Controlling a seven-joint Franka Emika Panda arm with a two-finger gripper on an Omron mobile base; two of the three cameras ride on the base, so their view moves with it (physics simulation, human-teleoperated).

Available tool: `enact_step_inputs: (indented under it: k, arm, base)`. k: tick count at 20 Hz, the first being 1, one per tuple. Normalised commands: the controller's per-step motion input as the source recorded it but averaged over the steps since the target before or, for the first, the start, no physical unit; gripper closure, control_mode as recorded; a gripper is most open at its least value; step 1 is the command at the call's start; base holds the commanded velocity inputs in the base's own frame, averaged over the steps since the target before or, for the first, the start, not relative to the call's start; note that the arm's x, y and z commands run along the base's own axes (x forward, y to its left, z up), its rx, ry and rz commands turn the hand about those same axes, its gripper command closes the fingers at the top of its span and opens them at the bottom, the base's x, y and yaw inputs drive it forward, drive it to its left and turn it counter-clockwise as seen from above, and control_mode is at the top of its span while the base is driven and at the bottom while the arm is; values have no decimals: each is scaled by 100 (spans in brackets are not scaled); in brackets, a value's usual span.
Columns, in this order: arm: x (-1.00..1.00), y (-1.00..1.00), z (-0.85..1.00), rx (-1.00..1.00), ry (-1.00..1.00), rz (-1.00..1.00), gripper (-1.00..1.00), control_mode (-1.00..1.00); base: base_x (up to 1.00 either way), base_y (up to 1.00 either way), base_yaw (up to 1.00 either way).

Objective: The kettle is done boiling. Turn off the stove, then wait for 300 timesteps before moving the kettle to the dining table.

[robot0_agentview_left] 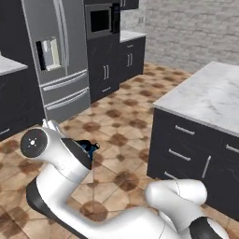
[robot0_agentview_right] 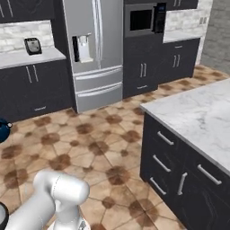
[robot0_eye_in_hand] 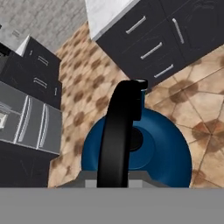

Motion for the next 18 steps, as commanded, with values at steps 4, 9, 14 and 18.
enact_step_inputs:
  k: [4, 9, 14, 18]
  arm:
    - [0, 0, 0, 0, 0, 0, 100, 100]
    - [0, 0, 0, 0, 0, 0, 100, 100]
    - [0, 0, 0, 0, 0, 0, 100, 100]
    - [0, 0, 0, 0, 0, 0, 100, 100]
  base:
    - [23, 46, -29]
    - [27, 50, -29]
    - [28, 55, -31]
    - [36, 63, -34]
